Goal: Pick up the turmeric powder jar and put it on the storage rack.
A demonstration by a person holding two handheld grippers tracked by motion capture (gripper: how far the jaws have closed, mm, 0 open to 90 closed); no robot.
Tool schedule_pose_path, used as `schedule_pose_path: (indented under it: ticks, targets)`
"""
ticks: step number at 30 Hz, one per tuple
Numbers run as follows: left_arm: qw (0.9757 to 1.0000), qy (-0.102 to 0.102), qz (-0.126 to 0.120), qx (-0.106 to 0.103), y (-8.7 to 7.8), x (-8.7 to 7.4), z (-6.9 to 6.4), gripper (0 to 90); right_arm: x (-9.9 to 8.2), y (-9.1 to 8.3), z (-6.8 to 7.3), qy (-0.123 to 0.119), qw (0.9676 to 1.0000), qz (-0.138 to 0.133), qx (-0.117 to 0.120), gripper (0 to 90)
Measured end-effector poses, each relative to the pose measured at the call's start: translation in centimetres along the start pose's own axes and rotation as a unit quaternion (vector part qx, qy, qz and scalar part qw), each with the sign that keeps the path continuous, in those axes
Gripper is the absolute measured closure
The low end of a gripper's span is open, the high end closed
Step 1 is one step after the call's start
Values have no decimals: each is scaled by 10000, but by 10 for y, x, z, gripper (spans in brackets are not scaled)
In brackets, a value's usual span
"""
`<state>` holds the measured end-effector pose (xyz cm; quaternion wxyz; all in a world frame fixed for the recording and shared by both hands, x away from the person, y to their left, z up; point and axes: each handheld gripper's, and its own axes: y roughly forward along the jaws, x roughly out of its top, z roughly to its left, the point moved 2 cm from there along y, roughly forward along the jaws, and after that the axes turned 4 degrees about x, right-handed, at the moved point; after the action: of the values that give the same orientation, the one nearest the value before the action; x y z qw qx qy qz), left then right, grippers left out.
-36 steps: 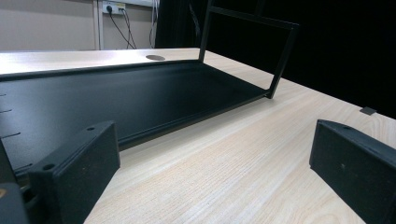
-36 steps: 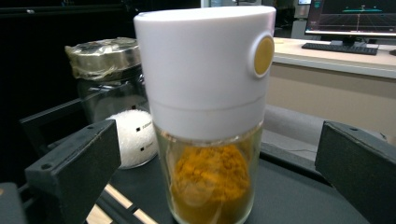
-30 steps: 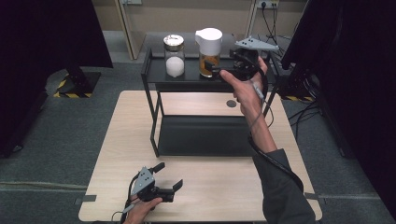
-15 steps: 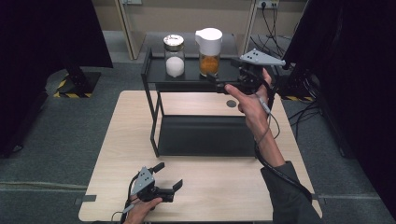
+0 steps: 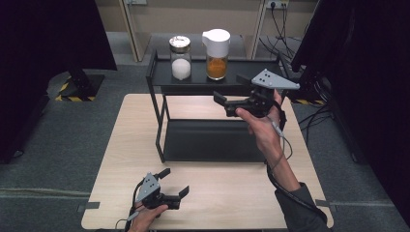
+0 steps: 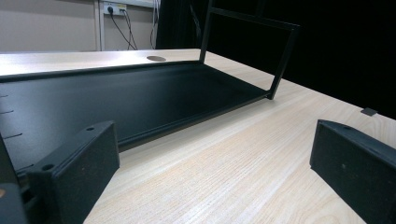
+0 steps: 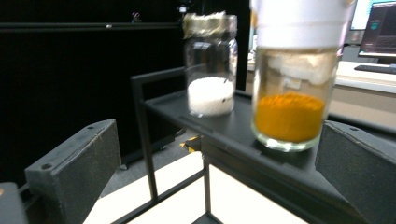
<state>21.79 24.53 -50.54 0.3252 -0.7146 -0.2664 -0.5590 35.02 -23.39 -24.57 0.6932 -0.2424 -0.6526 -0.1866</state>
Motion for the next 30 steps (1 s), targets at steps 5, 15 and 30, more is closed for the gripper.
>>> schedule_pose_path:
  ticks: [5,15,30]
  targets:
    - [10000,7,-10,0,0,0,0,8,-15,-7,4,-2,9999,-10,147,4]
    - [10000,17,-16,6,-1,0,0,8,-46,-26,15,-81,9995,-147,251,4]
    - [10000,9,-26,13,-1,0,0,8,-104,-49,37,-216,9994,-13,262,4]
